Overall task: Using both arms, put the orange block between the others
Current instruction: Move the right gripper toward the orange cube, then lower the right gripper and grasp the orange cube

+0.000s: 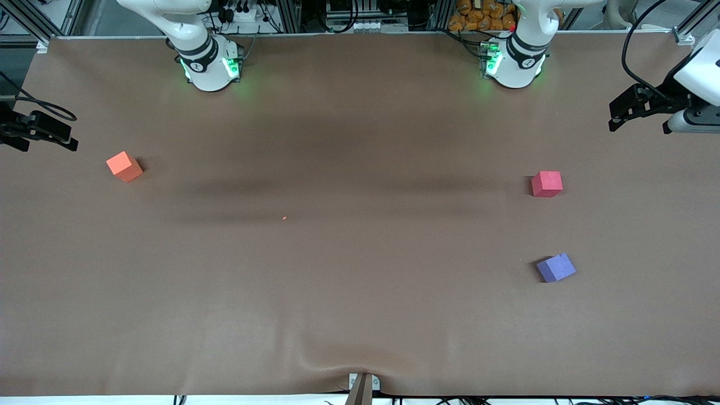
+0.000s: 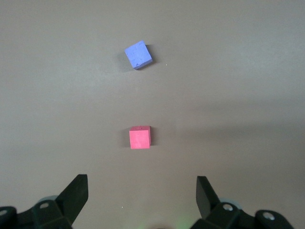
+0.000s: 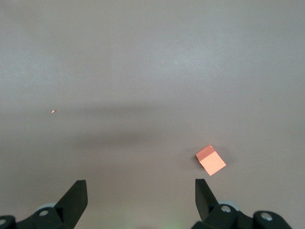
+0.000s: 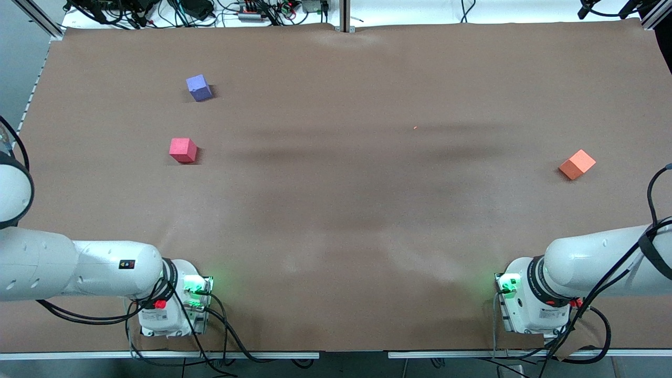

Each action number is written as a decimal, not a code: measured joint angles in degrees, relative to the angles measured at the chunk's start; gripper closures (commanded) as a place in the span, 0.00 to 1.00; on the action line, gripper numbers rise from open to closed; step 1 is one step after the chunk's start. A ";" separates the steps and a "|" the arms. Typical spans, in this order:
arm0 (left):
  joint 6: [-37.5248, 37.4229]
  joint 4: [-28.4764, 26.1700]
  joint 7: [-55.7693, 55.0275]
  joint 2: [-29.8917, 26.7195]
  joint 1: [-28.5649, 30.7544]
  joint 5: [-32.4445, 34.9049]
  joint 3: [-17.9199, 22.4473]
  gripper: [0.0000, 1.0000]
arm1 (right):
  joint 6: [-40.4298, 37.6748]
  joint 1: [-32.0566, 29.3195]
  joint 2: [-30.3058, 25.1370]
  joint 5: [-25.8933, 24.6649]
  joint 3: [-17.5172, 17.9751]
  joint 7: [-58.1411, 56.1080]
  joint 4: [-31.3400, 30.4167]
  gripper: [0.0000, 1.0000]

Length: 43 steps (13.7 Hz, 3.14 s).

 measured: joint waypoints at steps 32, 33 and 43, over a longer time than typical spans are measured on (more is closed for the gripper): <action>-0.01 0.09 0.12 0.42 -0.26 0.00 -0.32 0.00 | 27.70 -16.07 26.57 -21.43 0.07 -41.30 -31.05 0.67; -0.01 0.09 0.12 0.42 -0.26 0.00 -0.29 0.00 | 27.70 -17.25 27.06 -21.54 -0.01 -41.55 -31.06 1.00; -0.01 0.06 0.12 0.42 -0.23 0.00 -0.22 0.00 | 24.36 -2.70 27.66 -7.44 5.61 -42.46 -16.16 1.00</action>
